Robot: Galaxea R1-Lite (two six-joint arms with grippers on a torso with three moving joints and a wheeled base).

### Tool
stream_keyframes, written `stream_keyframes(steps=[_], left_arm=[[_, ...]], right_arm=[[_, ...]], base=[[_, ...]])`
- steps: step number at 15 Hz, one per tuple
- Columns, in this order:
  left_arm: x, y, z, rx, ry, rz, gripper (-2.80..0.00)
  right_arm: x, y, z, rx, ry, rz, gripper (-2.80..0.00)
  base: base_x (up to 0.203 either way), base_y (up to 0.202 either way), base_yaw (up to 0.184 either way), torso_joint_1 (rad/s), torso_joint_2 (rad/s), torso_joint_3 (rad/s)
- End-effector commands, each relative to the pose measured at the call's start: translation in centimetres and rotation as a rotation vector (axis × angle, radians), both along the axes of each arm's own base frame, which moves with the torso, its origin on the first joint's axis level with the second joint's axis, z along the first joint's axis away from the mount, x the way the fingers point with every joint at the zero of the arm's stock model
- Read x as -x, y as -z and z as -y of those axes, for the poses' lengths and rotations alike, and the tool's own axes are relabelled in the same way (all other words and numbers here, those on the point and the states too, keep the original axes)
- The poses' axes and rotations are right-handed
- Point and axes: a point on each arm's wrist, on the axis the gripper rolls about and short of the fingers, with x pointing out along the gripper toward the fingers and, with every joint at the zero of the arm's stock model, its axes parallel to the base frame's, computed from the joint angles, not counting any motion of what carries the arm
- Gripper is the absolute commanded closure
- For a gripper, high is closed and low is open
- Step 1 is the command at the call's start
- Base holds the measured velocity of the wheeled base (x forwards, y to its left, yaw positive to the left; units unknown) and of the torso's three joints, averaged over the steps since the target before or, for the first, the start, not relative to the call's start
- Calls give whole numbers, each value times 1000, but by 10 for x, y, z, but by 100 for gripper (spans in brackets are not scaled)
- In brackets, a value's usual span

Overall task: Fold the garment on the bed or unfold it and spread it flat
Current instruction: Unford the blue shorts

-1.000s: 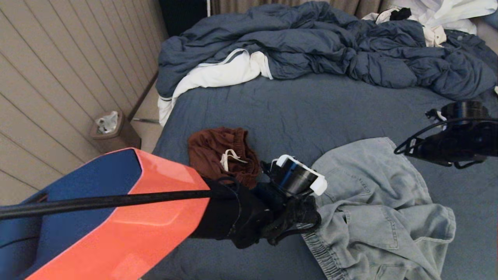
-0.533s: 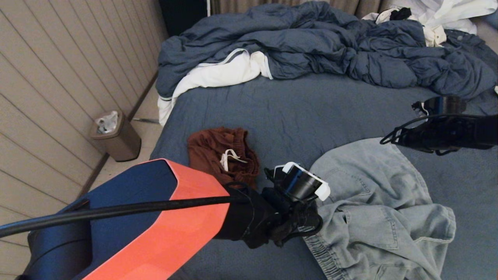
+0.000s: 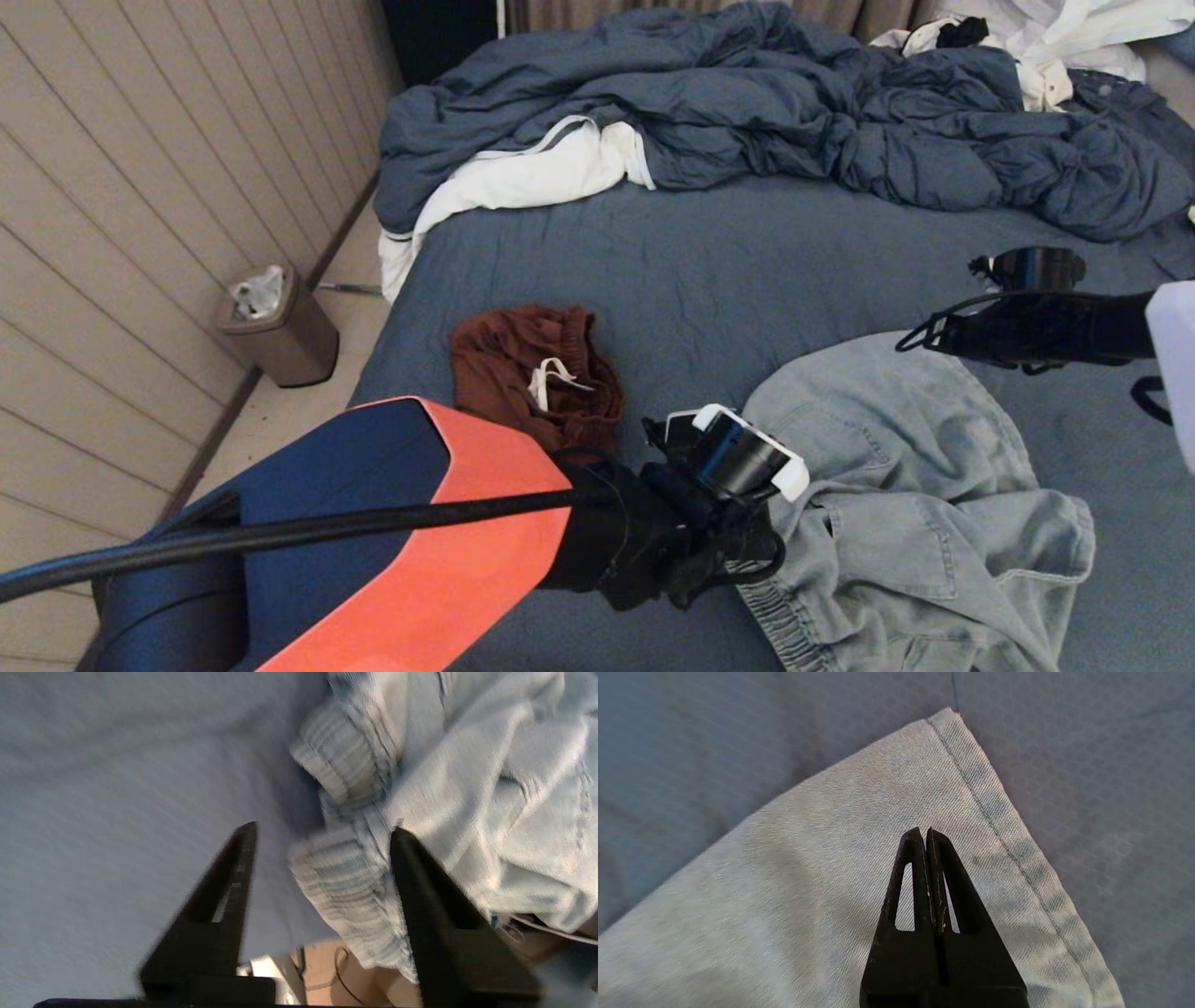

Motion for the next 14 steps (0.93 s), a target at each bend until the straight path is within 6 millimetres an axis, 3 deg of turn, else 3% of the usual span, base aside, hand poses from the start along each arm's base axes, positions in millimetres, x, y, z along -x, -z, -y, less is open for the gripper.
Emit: stream_keyframes(steps=[1, 6, 11, 12, 14], left_arm=[[11, 4, 7, 3, 12, -16, -280], [30, 27, 25, -29, 59, -39, -280], [24, 31, 43, -22, 58, -45, -280], [23, 33, 46, -24, 51, -53, 0], [18, 37, 48, -25, 39, -58, 0]], right_arm=[[-2, 8, 4, -3, 4, -13, 0], [-2, 10, 5, 2, 0, -21, 0], [0, 12, 11, 1, 13, -27, 0], [1, 13, 11, 0, 14, -31, 0], [3, 9, 15, 2, 18, -22, 0]], base=[[0, 0, 0, 0, 0, 0], [0, 0, 0, 0, 0, 0], [0, 0, 0, 0, 0, 0], [0, 0, 0, 0, 0, 0], [0, 0, 0, 0, 0, 0]])
